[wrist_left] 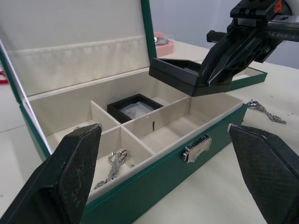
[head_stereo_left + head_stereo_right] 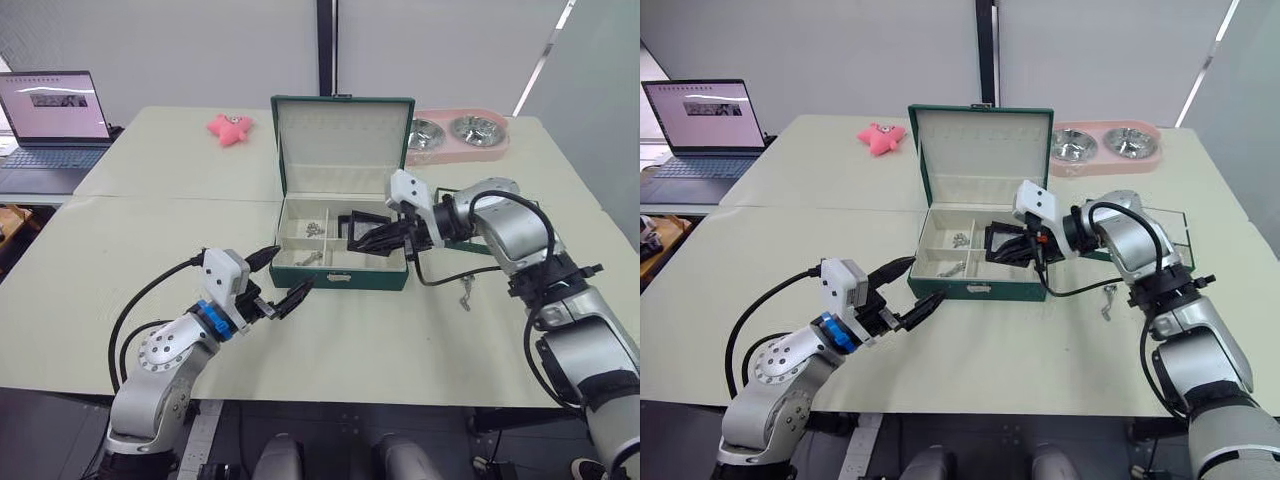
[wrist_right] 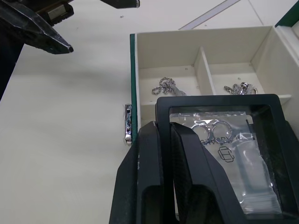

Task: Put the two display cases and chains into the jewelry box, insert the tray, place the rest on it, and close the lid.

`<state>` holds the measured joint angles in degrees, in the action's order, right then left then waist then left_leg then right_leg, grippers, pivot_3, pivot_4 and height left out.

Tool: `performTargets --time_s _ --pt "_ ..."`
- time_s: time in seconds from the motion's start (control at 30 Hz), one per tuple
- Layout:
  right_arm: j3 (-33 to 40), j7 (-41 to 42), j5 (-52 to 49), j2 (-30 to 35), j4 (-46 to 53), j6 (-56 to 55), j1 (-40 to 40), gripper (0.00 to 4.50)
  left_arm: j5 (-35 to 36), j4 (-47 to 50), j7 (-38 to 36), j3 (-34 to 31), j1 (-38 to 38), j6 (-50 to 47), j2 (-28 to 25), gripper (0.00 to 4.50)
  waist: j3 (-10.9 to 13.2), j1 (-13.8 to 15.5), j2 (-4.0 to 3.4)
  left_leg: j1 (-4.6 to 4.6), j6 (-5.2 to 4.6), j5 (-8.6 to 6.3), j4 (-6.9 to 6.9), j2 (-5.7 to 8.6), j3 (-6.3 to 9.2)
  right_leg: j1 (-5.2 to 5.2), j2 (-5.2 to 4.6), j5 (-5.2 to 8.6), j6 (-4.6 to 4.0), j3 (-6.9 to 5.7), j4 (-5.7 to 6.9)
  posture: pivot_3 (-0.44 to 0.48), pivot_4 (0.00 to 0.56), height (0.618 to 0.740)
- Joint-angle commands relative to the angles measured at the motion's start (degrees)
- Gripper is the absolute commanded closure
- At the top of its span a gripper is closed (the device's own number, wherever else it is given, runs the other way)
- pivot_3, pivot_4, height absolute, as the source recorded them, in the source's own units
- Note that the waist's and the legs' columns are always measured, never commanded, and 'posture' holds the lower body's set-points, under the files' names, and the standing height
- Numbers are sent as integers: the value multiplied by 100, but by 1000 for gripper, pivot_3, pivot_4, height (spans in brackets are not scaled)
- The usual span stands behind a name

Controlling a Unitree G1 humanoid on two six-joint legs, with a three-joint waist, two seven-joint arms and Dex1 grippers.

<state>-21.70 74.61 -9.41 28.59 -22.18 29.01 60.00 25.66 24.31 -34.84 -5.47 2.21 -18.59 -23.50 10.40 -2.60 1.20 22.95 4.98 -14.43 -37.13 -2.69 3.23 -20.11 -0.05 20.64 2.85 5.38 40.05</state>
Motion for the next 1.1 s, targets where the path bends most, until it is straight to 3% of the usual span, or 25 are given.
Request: performTargets --time_s 0.03,1.0,1.1 --pt "-56 23 244 -204 -449 -245 339 4480 83 370 112 -64 -85 0 -4 0 0 -30 0 0 0 0 0 0 -1 0 0 0 0 1 0 0 150 740" --pt "-170 429 855 -640 -1374 -228 508 4480 94 526 212 50 -87 -148 -64 0 1 -67 -2 0 0 0 6 1 -2 -3 0 0 0 2 0 0 150 740" --pt "-91 410 827 -667 -1463 -308 559 3541 92 534 224 47 -77 -165 -61 0 1 -67 -2 -1 0 0 6 1 -3 -3 0 0 0 2 0 0 150 740"
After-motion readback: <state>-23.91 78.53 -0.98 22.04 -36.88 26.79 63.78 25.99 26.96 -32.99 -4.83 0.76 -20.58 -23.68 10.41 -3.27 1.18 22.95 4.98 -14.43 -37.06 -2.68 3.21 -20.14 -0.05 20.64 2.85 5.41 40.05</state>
